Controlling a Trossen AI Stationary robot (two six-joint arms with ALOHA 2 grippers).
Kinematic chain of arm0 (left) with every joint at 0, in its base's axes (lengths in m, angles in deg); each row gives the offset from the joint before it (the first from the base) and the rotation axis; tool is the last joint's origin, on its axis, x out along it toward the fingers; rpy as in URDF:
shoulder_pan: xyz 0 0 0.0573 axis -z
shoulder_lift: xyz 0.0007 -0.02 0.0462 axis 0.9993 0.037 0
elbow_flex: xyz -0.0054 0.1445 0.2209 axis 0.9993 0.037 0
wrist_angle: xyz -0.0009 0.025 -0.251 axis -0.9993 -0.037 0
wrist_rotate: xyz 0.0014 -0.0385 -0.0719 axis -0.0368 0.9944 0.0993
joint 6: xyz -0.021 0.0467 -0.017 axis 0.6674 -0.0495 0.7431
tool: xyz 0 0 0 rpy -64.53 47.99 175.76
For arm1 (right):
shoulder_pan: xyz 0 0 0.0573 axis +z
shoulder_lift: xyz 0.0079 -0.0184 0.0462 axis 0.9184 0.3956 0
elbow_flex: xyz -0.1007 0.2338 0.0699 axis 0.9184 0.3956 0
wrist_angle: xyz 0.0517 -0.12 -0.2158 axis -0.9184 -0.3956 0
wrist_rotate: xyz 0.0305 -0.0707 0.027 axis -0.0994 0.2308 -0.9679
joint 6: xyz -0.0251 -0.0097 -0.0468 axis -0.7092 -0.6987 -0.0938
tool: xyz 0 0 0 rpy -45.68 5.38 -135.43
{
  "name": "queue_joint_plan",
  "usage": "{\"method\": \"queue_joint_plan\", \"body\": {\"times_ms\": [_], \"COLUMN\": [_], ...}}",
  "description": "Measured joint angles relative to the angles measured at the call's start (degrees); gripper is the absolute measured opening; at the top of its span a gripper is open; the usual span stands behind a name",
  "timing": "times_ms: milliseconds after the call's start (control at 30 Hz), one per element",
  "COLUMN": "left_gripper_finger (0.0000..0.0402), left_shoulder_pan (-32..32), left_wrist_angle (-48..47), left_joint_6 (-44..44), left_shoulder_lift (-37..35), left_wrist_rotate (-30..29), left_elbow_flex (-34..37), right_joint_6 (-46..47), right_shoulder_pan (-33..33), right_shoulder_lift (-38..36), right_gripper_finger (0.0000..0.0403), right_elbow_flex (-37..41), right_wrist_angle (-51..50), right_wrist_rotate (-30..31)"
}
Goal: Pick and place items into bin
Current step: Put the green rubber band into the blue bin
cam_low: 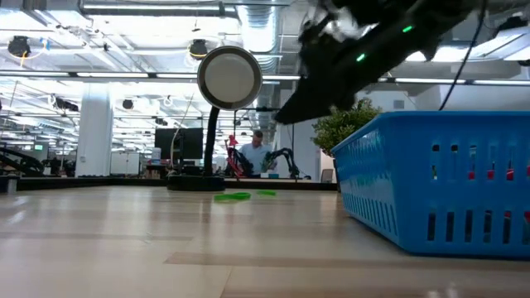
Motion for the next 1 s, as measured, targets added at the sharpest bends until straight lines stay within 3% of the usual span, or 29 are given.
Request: {"method": "queue_joint_plan", "body": {"times_ms": [133, 367, 800, 1000], "left_gripper_finger": [0.0077, 0.0077, 0.0077, 0.0077], "left_shoulder_pan": [0.0, 0.0, -0.3, -0.3], "left_wrist_angle": [-0.3, -0.4, -4.2, -6.0], "left_joint_6": [0.4, -0.7, -2.9, -2.9], "left_shoulder_lift": [-1.8, -1.3, 1.7, 2.5], "left_wrist_rotate": [-1.5, -3.1, -4.1, -5.3], "left_elbow_flex": [0.6, 0.6, 0.6, 0.6], "right_joint_6": [-7.9, -5.1, -2.4, -2.6], "right_shoulder_pan": [-4.2, -11.6, -15.5, -15.0], "right_shoulder_lift": [6.4, 16.0, 25.6, 23.6], "right_gripper_finger": [0.0129, 0.0129, 0.0129, 0.0129], "right_elbow_flex": [-4.8, -14.2, -25.5, -25.8], "right_wrist_angle": [0.2, -5.2, -22.2, -26.3], "right_wrist_rotate": [-1.0, -9.0, -8.7, -2.5]}}
